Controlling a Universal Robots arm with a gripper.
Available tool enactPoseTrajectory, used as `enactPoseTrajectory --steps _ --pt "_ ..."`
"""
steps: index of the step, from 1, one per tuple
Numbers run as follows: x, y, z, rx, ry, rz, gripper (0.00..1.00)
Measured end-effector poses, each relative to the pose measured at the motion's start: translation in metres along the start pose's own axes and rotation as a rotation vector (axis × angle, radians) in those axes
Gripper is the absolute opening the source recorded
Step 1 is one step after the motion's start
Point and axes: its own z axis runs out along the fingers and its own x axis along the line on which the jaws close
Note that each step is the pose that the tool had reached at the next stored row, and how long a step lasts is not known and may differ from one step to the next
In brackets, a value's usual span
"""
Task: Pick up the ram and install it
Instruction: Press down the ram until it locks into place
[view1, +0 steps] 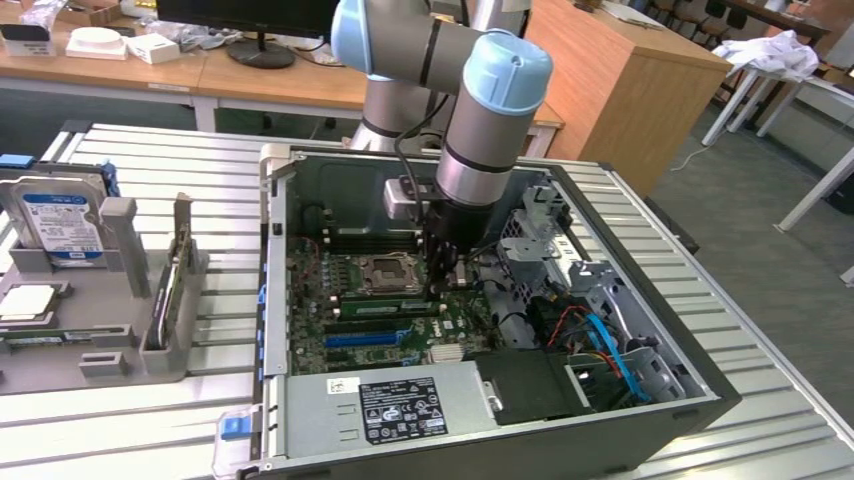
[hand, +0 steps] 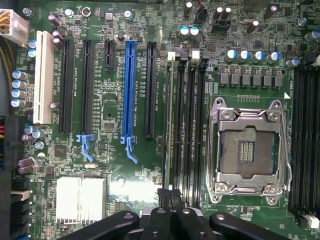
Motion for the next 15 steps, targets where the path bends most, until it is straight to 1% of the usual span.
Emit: enactPoseTrajectory --steps 1,15 --pt "0.0000 0.0000 0.0004 0.0002 -0.0011 0.000 0.10" --pt "0.0019 0.0007 0.0014 0.0001 -0.0014 0.000 0.10"
